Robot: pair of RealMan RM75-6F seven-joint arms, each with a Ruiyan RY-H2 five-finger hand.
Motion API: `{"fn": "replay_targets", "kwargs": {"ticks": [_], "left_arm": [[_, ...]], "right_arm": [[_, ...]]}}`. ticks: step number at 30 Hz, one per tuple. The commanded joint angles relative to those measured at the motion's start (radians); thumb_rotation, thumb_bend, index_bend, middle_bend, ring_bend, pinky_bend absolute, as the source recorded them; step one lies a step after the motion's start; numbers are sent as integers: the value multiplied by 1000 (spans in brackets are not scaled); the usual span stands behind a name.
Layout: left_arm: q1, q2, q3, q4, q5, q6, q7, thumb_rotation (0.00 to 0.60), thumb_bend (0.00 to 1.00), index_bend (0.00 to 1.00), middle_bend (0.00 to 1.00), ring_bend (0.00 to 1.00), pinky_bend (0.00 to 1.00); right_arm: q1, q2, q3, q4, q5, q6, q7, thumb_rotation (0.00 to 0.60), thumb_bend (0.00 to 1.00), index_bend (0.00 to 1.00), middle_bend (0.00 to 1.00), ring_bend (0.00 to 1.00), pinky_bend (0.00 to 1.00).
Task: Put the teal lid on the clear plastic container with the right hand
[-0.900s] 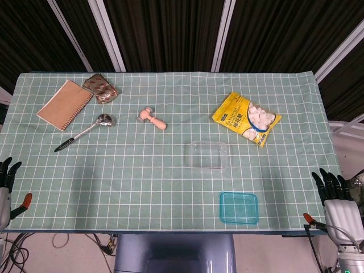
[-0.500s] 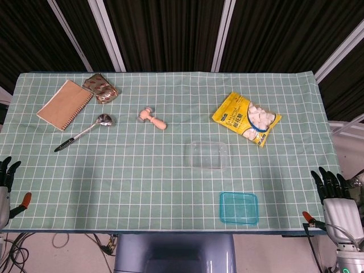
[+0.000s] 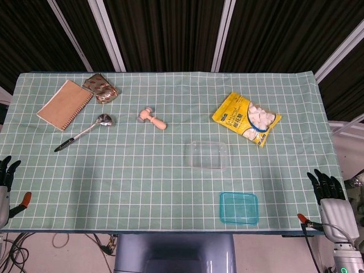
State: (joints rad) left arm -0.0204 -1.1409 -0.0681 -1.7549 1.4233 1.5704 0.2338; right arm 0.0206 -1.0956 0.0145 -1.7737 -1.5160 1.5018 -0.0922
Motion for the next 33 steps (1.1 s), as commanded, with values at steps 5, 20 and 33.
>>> {"fn": "replay_targets", "kwargs": {"ticks": [5, 20, 33], "left_arm": [[-3, -6, -5, 4, -3, -1, 5, 600, 313, 105, 0, 0, 0], [-2, -4, -3, -4, -9, -6, 10, 600, 313, 104, 0, 0, 0], [-4, 0, -2, -8, -18, -17, 13, 600, 313, 105, 0, 0, 0]], "right_arm": [[97, 141, 9, -124, 100, -216, 38, 600, 167, 0, 0, 0, 0], [289, 96, 8, -380, 458, -390, -546, 600, 128, 0, 0, 0, 0], [386, -128, 22, -407, 728, -260, -779, 600, 129, 0, 0, 0, 0]]}}
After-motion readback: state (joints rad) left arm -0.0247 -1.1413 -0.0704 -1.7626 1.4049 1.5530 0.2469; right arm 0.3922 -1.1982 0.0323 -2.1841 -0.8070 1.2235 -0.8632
